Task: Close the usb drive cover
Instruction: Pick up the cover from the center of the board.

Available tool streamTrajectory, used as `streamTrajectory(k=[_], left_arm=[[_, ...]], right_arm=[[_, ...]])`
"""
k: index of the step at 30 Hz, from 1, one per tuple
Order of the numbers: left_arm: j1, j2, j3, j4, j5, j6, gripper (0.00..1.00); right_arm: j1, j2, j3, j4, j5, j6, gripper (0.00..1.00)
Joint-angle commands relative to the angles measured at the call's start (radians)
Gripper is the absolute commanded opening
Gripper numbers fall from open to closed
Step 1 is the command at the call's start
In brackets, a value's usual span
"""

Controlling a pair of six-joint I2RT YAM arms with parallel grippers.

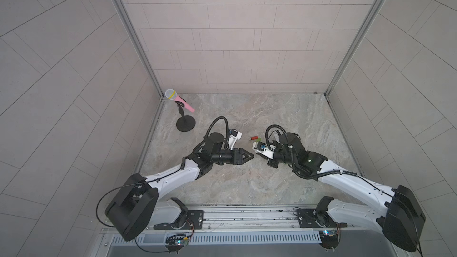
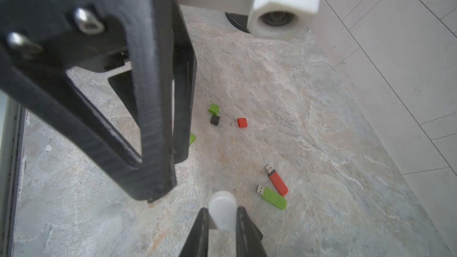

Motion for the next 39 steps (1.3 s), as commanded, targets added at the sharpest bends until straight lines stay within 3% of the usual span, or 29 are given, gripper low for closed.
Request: streamTrajectory(k=[1,11,16,19,27,39], left_arm=[[-0.005,0.02,0.037,0.063,0.019,-0.01,0.53],[-0.006,0.101,0.036,0.22,0.025,-0.102,0.51],[-0.007,0.142,0.041,0.266,0.042,-0.126,0.44],[-0.007,0.154,0.046,0.268,0.05,-0.127,0.38],[-0.007,0.177,0.053,0.259,0.049,-0.129,0.35],[-0.005,0.178,0.059,0.243,0.057,-0.12,0.08]], right_arm=[[0.0,-0.015,-0.01,0.024,-0.032,0.019,0.21],[0.001,0.005,-0.009,0.043,-0.058,0.026,0.21],[0.003,0.017,-0.003,0.049,-0.061,0.027,0.21],[0.005,0.021,-0.001,0.055,-0.062,0.031,0.21],[0.007,0.029,-0.001,0.079,-0.079,0.04,0.21],[0.008,0.028,-0.007,0.075,-0.073,0.031,0.22]])
